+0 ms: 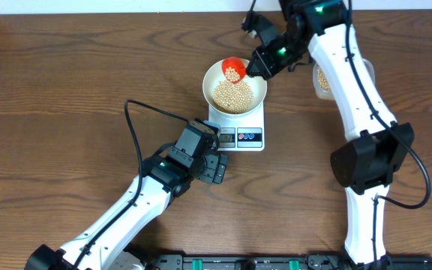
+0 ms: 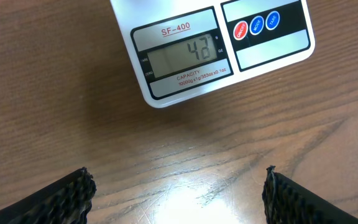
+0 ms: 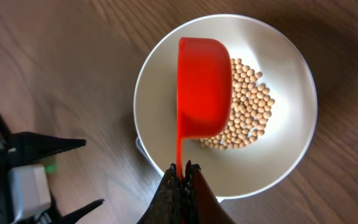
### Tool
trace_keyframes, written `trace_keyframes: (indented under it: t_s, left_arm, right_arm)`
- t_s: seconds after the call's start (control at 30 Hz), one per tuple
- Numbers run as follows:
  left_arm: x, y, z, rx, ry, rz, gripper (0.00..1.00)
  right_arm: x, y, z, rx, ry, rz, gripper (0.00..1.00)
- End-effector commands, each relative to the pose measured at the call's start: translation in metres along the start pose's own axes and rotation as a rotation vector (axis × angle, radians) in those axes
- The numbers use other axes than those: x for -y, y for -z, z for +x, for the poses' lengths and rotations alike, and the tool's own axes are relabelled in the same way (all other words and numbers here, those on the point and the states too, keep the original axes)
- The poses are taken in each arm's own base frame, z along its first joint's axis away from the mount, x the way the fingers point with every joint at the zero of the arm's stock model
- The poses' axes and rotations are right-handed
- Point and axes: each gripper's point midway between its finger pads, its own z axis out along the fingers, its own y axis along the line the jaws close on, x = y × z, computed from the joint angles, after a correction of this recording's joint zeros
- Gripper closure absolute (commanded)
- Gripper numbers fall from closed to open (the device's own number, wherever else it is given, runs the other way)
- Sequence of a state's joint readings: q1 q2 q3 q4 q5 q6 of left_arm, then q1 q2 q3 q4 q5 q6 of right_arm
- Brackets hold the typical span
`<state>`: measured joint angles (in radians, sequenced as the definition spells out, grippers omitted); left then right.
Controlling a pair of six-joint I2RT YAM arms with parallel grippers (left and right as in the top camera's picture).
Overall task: Scoop item into bowl and weigh 50g on scale
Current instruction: 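Shake the tilted scoop above the bowl to add more soybeans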
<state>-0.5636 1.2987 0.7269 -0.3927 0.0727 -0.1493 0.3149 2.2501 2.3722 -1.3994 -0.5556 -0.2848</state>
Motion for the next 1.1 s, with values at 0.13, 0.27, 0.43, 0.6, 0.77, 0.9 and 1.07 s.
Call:
trace_keyframes:
  t_s: [0.13, 0.27, 0.43, 0.6, 0.77, 0.9, 1.07]
  left_arm:
    - [-0.0019, 0.0026, -0.0013, 0.009, -0.007, -0.005, 0.11]
    - [-0.0019, 0.0026, -0.0013, 0.009, -0.007, -0.005, 0.11]
    - [-0.0019, 0.0025, -0.0012, 0.009, -0.007, -0.005, 0.11]
    - [-0.0019, 0.0026, -0.0013, 0.009, -0.007, -0.005, 0.11]
    - [-0.0019, 0.0026, -0.0013, 0.009, -0.007, -0.005, 0.12]
    - [-0.0019, 0.0025, -0.0012, 0.009, -0.007, -0.005, 0.11]
    - [-0.0019, 0.0025, -0.0012, 0.009, -0.007, -0.005, 0.11]
  right_arm:
    - [-0.0085, 0.0319, -0.0107, 0.095, 0.004, -0.08, 0.99]
    - [-0.0076, 0.0326, -0.0099, 0.094, 0.0, -0.081, 0.99]
    - [-0.0076, 0.0326, -0.0094, 0.092, -0.001, -0.081, 0.99]
    - [-0.008, 0.0324, -0.0077, 0.085, -0.002, -0.083, 0.99]
    - [-0.0084, 0.0324, -0.0068, 0.082, 0.003, -0.084, 0.99]
    - [-0.0083, 0.0324, -0.0069, 0.082, 0.003, -0.083, 0.99]
    - [-0.0067, 0.0316, -0.0062, 0.077, 0.016, -0.069, 0.99]
